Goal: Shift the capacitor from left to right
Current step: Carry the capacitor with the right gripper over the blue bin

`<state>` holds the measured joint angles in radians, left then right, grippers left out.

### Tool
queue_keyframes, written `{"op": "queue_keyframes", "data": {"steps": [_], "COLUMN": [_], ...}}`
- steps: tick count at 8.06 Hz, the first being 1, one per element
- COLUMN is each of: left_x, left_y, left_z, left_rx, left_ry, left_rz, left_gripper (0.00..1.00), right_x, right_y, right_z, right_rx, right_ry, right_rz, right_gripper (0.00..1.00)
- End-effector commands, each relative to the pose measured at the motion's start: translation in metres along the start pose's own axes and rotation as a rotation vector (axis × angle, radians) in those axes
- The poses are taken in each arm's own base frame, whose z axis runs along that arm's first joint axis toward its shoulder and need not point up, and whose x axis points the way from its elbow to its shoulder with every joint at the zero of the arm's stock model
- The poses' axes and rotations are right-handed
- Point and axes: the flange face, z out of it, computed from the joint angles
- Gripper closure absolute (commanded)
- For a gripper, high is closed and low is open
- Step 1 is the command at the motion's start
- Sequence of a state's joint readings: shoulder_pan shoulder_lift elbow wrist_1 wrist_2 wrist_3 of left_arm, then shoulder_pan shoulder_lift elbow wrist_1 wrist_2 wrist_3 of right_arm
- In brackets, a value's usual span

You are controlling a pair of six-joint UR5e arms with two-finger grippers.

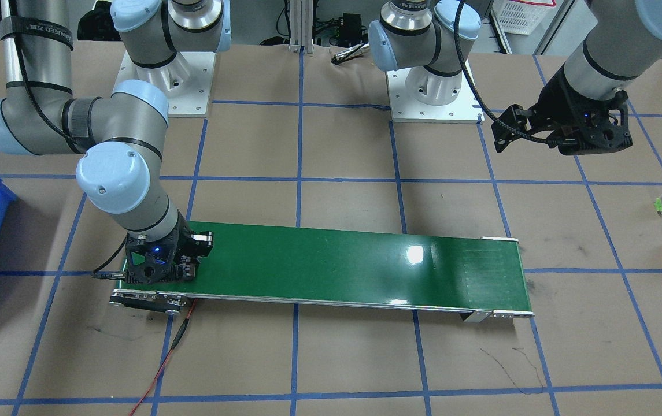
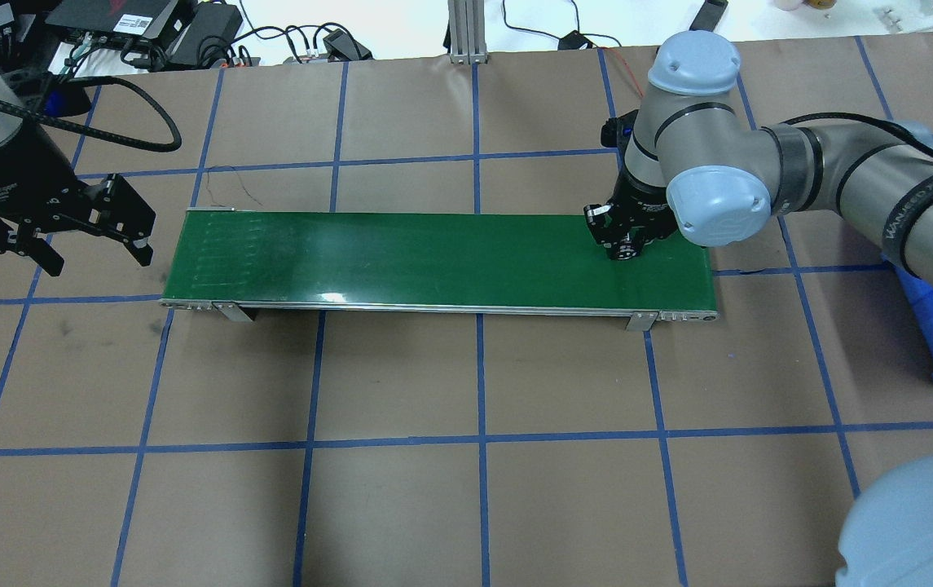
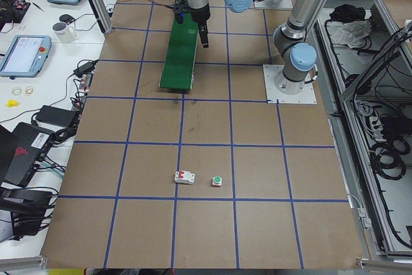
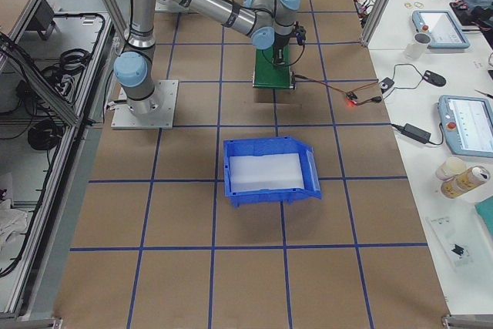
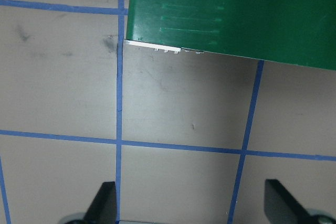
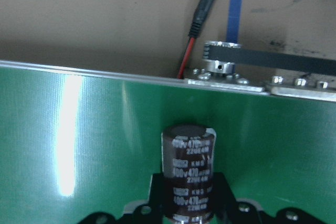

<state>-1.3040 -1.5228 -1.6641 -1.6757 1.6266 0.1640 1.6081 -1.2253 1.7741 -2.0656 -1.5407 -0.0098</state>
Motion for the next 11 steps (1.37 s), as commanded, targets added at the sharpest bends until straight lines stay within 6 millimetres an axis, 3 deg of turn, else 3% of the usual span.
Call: {"op": "queue_keyframes", "data": {"steps": [1,2,4,5,7,8,9,11], "left_x": [0.0,0.0,0.0,0.0,0.0,0.0,-0.001,-0.001], "left_y": [0.001,0.0,0.001,0.0,0.0,0.0,-0.001,0.002], "left_z": [0.0,-0.001,0.001,0.001,0.001,0.0,0.003,-0.008], "left_rx": [-0.001,0.003,-0.002,-0.004,-0.002,-0.002,-0.005,0.019], "left_ry": [-0.004,-0.003,-0.004,-0.003,-0.004,-0.004,0.002,-0.004], "left_rz": [0.002,0.003,0.002,0.002,0.003,0.002,0.012,0.011], "left_gripper": [0.0,0.0,0.0,0.0,0.0,0.0,0.0,0.0], "right_x": [0.033,0.075,0.219,0.29,0.396,0.439,0.484,0.505], "right_y": [0.001,0.002,0.011,0.023,0.052,0.06,0.067,0.052], "right_z": [-0.033,-0.069,-0.119,-0.135,-0.145,-0.127,-0.092,-0.023], "right_rx": [0.026,0.06,0.054,0.055,0.056,0.054,0.045,0.048], "right_ry": [0.146,0.177,0.184,0.198,0.203,0.174,0.16,0.092], "right_rz": [-0.051,-0.011,-0.105,-0.131,-0.207,-0.258,-0.278,-0.298], "right_gripper": [1.0,1.0,1.0,1.0,1.0,1.0,1.0,1.0]}}
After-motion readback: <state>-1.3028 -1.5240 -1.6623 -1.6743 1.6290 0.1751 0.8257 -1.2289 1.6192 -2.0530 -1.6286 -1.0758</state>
